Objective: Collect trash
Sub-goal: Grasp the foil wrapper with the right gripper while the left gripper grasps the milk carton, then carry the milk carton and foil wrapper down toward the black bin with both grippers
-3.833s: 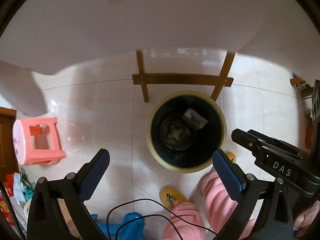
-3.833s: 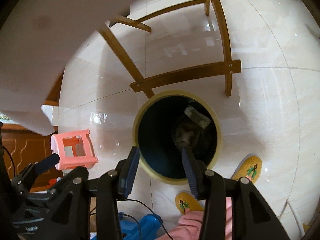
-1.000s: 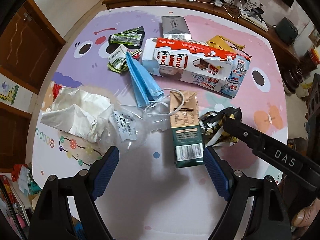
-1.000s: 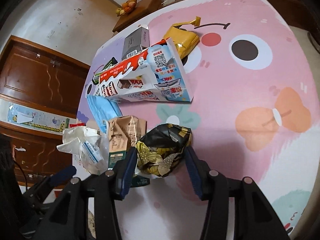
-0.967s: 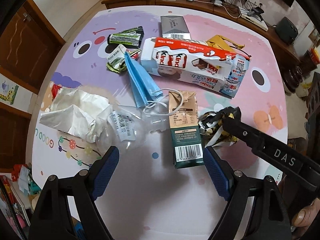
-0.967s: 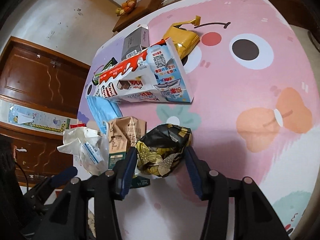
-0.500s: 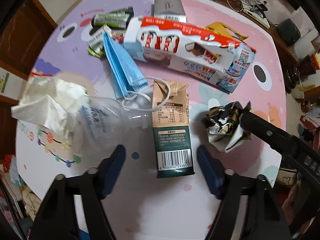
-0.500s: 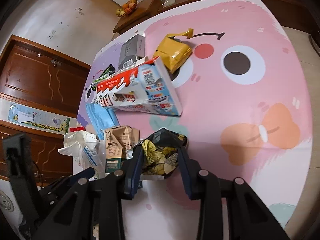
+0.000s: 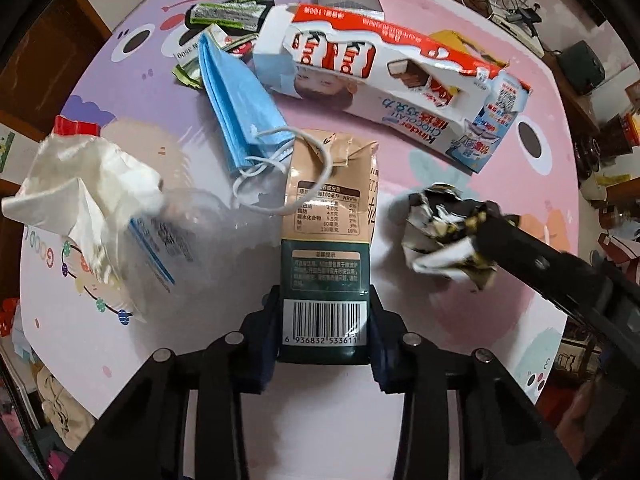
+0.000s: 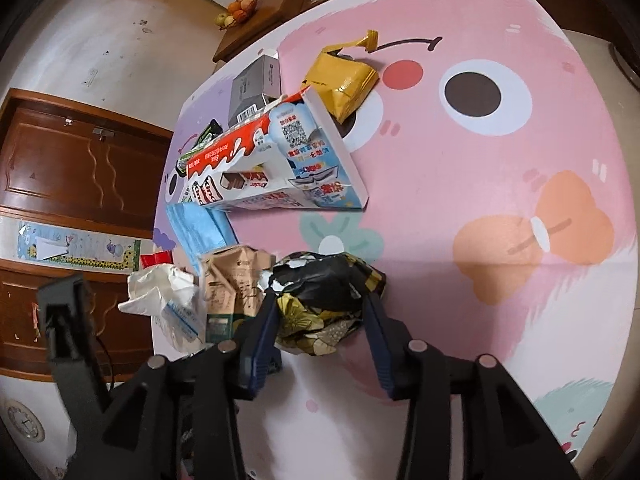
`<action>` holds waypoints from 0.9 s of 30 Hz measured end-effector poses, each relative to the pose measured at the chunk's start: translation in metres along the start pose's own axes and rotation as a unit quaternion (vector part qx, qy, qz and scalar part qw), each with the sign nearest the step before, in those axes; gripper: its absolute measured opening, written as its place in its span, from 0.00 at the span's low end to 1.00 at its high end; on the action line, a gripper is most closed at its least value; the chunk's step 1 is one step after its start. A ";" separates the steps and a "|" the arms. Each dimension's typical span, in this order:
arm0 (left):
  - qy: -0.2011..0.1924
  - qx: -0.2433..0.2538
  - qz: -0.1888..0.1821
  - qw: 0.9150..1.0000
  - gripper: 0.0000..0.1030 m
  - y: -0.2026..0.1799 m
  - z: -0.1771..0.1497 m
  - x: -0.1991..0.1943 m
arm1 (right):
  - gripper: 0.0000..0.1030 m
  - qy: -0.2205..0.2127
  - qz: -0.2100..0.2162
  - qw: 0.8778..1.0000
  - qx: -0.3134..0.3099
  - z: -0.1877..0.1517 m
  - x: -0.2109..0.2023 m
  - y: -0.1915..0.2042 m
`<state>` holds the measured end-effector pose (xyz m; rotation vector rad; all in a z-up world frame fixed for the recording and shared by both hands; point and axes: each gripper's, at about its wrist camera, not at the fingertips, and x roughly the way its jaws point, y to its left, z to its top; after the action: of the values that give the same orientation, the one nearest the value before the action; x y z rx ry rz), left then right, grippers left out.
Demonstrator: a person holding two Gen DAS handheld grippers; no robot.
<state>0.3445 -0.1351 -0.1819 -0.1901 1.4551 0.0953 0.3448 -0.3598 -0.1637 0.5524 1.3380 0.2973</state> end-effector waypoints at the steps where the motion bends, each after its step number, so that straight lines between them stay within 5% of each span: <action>1: -0.003 0.000 -0.001 1.000 0.35 0.003 0.000 -0.001 | 0.47 -0.004 -0.004 1.000 0.001 0.000 0.001 0.001; 7: -0.023 -0.003 -0.006 1.000 0.35 0.007 -0.006 -0.024 | 0.59 0.009 -0.010 1.000 0.017 0.002 0.020 0.004; 16: -0.056 0.019 0.000 0.998 0.35 0.015 -0.019 -0.063 | 0.52 -0.005 -0.019 1.000 0.001 -0.012 0.018 0.016; 27: -0.077 0.082 0.009 0.994 0.35 0.040 -0.077 -0.096 | 0.52 -0.025 -0.043 0.998 -0.043 -0.065 -0.016 0.044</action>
<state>0.2507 -0.1056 -0.0970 -0.0341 1.3042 0.0055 0.2826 -0.3174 -0.1355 0.4264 1.2906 0.2668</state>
